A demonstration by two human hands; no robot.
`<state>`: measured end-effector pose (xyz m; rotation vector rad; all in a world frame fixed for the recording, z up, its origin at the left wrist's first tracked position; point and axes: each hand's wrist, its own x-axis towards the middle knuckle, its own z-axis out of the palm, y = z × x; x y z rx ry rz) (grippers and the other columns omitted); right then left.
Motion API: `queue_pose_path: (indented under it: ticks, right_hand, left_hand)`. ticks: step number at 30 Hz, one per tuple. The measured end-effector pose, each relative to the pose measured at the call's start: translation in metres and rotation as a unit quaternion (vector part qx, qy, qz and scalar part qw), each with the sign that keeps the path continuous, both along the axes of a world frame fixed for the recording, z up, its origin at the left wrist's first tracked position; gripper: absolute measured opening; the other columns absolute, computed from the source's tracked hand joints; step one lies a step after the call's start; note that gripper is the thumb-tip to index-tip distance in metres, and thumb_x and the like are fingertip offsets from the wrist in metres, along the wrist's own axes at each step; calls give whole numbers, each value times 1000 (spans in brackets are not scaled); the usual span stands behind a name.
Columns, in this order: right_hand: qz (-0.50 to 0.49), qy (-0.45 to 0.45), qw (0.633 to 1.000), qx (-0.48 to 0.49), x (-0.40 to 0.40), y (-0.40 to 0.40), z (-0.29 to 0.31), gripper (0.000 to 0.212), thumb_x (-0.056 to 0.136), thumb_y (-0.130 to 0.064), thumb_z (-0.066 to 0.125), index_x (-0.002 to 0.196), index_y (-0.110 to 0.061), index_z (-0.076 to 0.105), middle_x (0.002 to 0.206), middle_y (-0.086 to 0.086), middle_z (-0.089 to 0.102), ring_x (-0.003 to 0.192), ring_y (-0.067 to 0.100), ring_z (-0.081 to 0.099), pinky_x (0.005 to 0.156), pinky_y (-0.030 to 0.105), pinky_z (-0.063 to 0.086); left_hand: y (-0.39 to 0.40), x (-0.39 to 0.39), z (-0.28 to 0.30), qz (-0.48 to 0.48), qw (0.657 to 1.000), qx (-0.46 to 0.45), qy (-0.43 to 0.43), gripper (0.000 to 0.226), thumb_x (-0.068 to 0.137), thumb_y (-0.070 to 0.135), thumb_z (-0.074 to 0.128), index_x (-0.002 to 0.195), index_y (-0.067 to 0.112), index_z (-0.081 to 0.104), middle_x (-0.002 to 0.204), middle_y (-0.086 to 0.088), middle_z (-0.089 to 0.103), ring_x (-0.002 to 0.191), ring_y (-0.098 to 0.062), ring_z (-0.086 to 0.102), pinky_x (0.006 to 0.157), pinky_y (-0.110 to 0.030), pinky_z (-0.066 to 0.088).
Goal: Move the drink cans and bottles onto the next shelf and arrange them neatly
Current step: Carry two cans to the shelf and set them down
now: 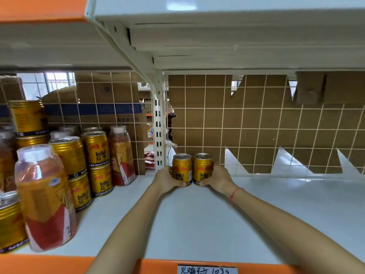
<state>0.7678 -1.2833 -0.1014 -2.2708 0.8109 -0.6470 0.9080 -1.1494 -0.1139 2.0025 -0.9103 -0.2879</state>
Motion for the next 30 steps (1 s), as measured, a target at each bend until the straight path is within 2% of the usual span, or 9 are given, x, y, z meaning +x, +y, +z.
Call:
queue_pose_path:
  ticks: [10, 21, 30]
  right_hand:
    - [11, -16, 1000, -5, 6, -2, 0, 63, 67, -14, 83, 119, -7, 50, 118, 12, 63, 109, 28, 57, 87, 31, 44]
    - [9, -16, 1000, -4, 12, -7, -3, 70, 63, -18, 86, 121, -9, 49, 115, 11, 63, 110, 29, 56, 93, 39, 47]
    - [18, -17, 1000, -3, 12, -9, -5, 70, 67, -17, 84, 126, -8, 46, 121, 11, 61, 112, 28, 56, 93, 34, 44]
  left_hand:
    - [-10, 9, -2, 4, 1000, 18, -9, 65, 67, 24, 85, 123, 13, 55, 122, -6, 63, 112, -22, 57, 98, -32, 44]
    - [-14, 15, -1, 2, 999, 32, -34, 58, 70, 23, 83, 121, 11, 57, 119, -8, 64, 111, -24, 57, 95, -31, 43]
    - [-14, 15, -1, -1, 999, 34, -35, 59, 71, 26, 82, 122, 11, 57, 120, -9, 64, 111, -23, 57, 93, -29, 42]
